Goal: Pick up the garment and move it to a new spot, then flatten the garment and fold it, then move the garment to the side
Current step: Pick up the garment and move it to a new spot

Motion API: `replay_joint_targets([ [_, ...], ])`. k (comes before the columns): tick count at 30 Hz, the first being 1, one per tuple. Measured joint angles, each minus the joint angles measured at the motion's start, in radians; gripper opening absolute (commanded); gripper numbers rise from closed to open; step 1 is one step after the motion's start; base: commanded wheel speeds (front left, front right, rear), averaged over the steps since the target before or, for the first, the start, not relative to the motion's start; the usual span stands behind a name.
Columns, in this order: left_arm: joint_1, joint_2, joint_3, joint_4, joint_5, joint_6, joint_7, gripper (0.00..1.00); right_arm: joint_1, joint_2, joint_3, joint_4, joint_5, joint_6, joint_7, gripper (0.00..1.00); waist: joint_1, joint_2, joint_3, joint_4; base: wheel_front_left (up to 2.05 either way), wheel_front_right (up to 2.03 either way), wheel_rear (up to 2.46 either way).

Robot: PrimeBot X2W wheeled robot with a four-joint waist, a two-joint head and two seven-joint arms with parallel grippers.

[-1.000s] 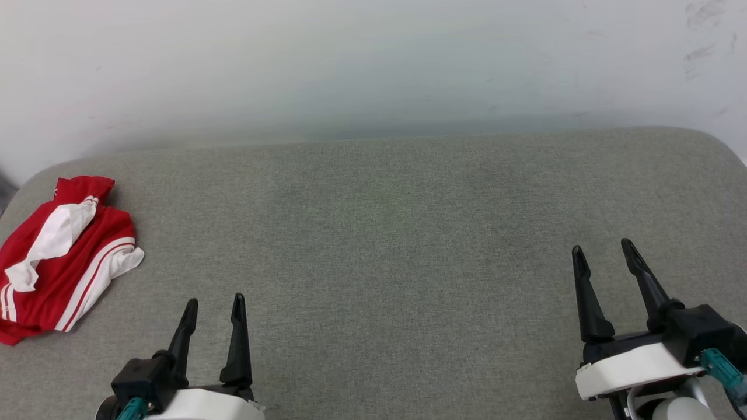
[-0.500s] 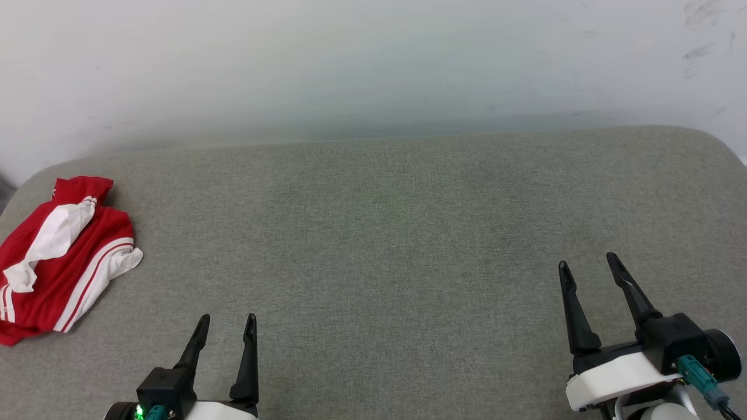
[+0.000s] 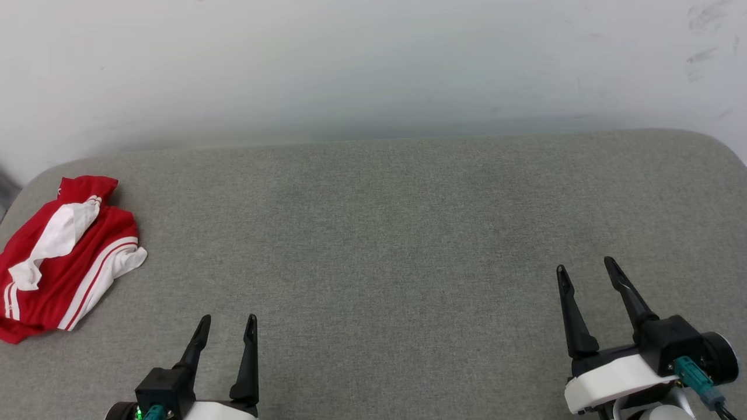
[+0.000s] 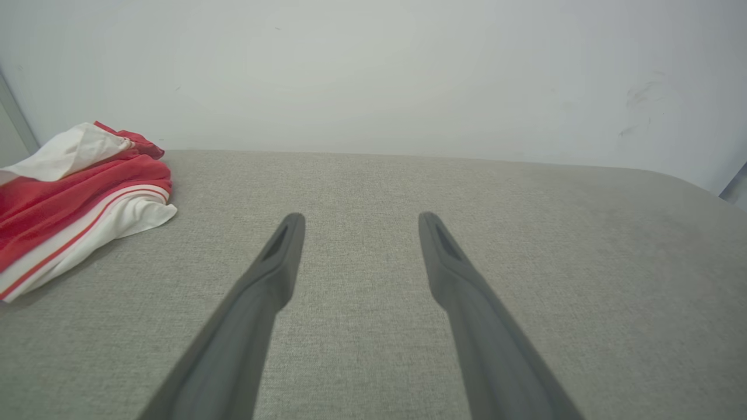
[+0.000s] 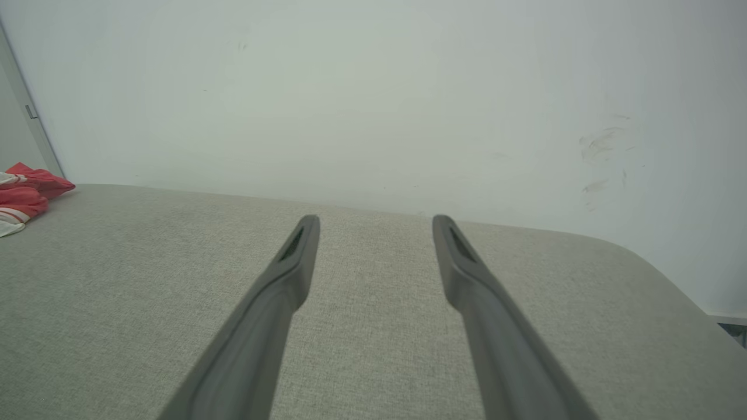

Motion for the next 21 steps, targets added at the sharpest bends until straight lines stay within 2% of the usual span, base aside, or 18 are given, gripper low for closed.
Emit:
replay_joint_targets([
  [12, -0.003, 0.000, 0.002, -0.019, 0.000, 0.002, 0.000, 1.00, 0.000, 0.000, 0.006, -0.004, 0.017, 0.000, 0.000, 1.00, 0.0000, 0.0000, 0.006, 0.010, 0.00, 0.00, 0.00],
  [21, -0.007, -0.001, 0.008, -0.016, -0.014, 0.005, 0.000, 1.00, 0.020, 0.000, 0.019, -0.012, 0.018, 0.000, 0.000, 1.00, 0.0000, 0.0000, 0.008, 0.099, 0.00, 0.00, 0.00],
])
